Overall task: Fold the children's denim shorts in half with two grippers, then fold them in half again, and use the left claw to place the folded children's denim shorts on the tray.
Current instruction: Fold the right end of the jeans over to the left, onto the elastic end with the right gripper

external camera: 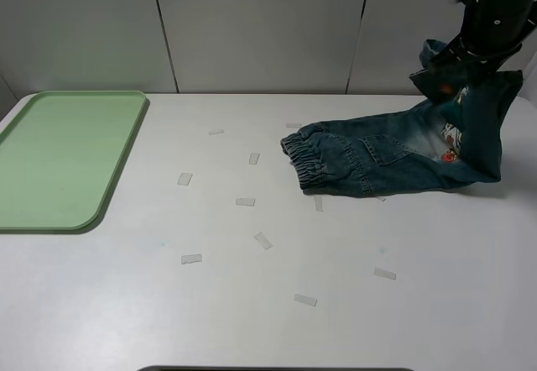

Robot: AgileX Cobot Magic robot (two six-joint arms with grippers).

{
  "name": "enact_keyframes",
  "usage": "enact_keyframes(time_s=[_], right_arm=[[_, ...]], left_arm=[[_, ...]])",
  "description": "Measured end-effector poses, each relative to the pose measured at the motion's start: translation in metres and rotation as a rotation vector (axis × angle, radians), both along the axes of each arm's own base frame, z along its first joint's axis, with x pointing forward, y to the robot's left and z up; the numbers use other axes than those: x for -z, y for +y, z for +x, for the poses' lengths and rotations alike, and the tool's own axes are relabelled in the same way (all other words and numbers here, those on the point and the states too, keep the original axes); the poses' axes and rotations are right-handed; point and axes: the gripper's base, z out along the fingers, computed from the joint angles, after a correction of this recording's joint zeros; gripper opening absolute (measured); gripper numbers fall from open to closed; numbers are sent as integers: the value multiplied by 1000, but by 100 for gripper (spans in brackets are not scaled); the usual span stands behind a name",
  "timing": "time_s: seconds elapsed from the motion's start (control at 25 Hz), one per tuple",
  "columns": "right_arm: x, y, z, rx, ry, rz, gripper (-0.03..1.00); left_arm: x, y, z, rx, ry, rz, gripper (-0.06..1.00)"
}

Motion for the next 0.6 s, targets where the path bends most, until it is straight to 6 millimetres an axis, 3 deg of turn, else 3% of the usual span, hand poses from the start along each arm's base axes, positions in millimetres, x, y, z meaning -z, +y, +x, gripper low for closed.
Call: enact_keyframes(time_s=[0.6], right_arm=[[2,110,-31,-76,-19,56,3]], left_arm=[[0,0,0,0,0,0,91]])
